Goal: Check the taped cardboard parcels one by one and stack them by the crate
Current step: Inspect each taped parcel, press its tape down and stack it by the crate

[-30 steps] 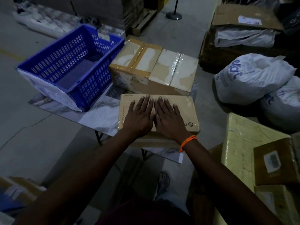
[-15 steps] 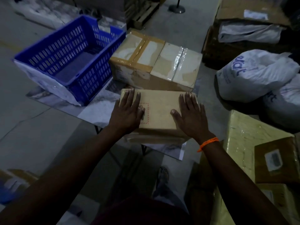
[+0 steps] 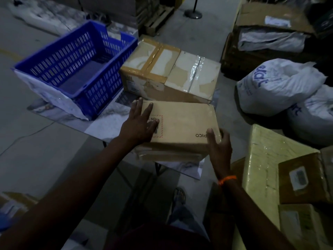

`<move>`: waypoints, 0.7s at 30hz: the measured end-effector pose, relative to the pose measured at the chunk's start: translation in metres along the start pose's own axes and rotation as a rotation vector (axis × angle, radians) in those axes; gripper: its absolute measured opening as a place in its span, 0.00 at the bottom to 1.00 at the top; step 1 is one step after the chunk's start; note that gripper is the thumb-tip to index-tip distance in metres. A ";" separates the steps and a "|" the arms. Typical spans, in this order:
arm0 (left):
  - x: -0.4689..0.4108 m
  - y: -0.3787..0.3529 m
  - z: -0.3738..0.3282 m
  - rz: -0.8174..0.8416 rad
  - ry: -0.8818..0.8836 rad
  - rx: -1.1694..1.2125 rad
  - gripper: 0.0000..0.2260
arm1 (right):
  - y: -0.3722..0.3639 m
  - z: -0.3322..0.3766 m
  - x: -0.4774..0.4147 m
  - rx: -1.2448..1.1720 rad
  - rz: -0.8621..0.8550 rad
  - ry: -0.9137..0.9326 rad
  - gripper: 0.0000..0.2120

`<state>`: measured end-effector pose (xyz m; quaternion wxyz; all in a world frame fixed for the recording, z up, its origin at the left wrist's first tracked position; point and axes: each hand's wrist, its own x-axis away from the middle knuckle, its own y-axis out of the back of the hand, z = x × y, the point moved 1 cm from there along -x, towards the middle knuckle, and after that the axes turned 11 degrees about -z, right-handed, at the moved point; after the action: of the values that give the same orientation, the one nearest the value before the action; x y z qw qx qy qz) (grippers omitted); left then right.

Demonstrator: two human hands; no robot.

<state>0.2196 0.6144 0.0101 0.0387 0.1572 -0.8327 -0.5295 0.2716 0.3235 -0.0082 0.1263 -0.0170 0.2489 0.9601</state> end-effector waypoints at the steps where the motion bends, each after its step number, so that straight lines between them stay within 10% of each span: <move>1: -0.003 0.002 0.002 0.025 0.049 0.012 0.33 | 0.006 -0.009 0.015 -0.050 0.057 -0.094 0.28; 13: 0.000 0.059 0.007 0.124 0.294 0.051 0.25 | 0.010 0.020 0.002 -0.058 0.143 0.124 0.28; 21: 0.042 0.074 0.071 0.217 0.825 0.662 0.16 | -0.072 0.108 -0.040 0.047 0.261 0.403 0.38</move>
<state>0.1472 0.6925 0.0412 0.3656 0.2688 -0.8822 -0.1257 0.3321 0.4267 0.0557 -0.0509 -0.1728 0.2913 0.9395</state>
